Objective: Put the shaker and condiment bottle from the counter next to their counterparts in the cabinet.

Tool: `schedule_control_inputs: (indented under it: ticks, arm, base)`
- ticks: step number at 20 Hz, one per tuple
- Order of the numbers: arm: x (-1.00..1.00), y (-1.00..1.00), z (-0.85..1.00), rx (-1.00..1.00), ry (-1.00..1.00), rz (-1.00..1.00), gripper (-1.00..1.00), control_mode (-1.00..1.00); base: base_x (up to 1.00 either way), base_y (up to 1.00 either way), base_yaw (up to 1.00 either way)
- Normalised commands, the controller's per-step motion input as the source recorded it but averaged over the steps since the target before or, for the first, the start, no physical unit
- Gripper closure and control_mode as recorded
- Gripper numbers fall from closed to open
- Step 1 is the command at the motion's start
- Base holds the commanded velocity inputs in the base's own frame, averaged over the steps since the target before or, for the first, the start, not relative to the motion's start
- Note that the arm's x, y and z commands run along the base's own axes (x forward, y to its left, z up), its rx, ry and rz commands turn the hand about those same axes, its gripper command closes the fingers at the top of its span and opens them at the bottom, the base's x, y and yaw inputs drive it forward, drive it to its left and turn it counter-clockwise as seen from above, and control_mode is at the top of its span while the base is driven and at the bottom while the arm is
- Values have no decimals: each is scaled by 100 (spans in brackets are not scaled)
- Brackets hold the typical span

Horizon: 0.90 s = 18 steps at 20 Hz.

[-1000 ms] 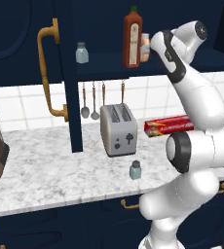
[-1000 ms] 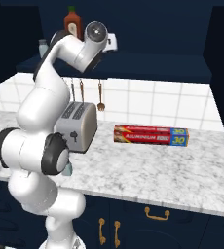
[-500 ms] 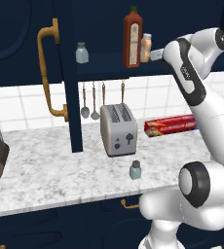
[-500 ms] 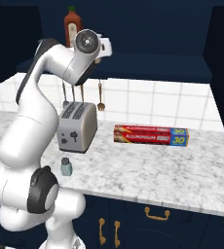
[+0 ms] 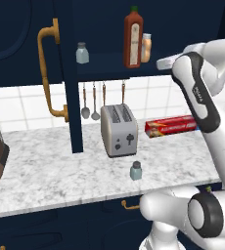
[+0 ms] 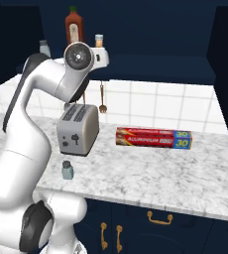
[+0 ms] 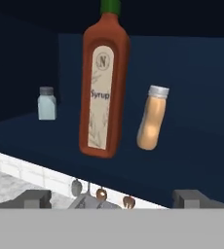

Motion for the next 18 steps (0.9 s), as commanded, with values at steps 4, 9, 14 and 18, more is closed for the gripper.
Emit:
schedule_control_inputs:
  ticks: [4, 9, 14, 18]
  arm:
    - [-67, 0, 0, 0, 6, 0, -100, -100]
    - [-77, -8, 0, 0, 7, 0, -100, -100]
    - [-77, -16, 0, 1, 3, 0, -100, -100]
    - [-76, -7, -2, 0, 0, 0, -100, -100]
  base:
    - [0, 0, 0]
    - [0, 0, 0]
    - [0, 0, 0]
    - [0, 0, 0]
